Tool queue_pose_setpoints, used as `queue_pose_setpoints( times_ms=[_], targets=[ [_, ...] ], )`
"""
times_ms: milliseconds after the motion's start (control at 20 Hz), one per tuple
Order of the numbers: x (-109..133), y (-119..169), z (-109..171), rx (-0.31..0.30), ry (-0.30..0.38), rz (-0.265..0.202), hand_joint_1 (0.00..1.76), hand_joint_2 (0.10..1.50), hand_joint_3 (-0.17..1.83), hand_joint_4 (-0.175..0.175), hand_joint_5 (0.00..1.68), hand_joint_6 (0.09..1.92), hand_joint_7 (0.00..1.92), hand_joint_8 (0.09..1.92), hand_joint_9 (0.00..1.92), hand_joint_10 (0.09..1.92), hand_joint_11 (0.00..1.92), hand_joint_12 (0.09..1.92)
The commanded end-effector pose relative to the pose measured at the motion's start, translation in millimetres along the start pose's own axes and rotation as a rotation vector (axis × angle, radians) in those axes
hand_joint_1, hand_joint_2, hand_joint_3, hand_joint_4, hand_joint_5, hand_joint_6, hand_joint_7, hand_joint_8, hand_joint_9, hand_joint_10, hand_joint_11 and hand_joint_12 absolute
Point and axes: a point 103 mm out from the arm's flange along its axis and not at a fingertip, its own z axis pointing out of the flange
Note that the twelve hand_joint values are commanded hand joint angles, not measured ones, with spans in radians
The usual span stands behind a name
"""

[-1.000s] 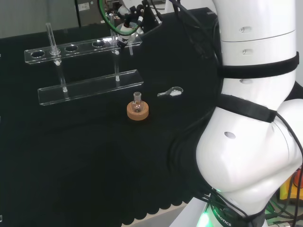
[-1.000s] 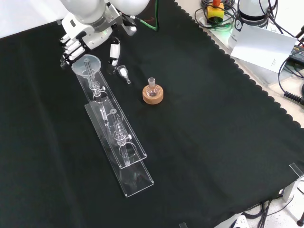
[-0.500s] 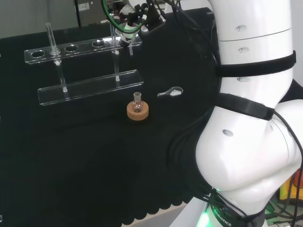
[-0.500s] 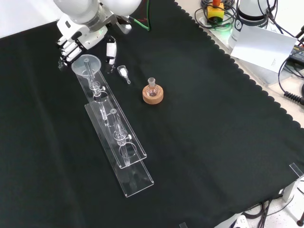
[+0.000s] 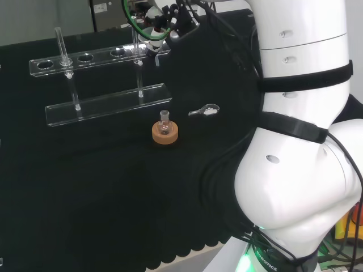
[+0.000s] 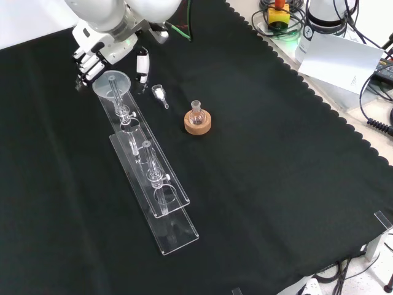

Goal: Pick up the funnel from the transparent funnel stand.

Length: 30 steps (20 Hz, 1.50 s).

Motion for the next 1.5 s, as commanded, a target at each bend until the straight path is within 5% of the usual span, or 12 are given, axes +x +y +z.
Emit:
queue_pose_setpoints(
  times_ms=[50,700,1000,1250,1500],
  targets=[
    [0,1,1,-0.002,0.007,-0.010,0.61,0.74,0.23,-0.039,0.18,0.09,0.11,0.70,0.34,0.69,0.02,1.45],
    [5,1,-4,-0.029,-0.032,0.001,0.68,0.75,0.29,-0.018,0.57,0.17,0.21,0.68,0.38,0.64,0.04,1.42],
    [1,1,-6,-0.041,-0.015,0.027,0.71,0.72,0.39,-0.015,0.49,0.60,0.21,0.66,0.39,0.61,0.05,1.41],
    [1,-7,-18,-0.066,-0.022,0.031,0.71,0.71,0.41,-0.017,0.45,0.70,0.21,0.67,0.40,0.62,0.07,1.41],
    [-3,-15,-30,-0.077,-0.026,0.053,0.73,0.70,0.45,-0.027,0.43,0.74,0.26,0.68,0.64,0.63,0.23,1.36]
  ],
)
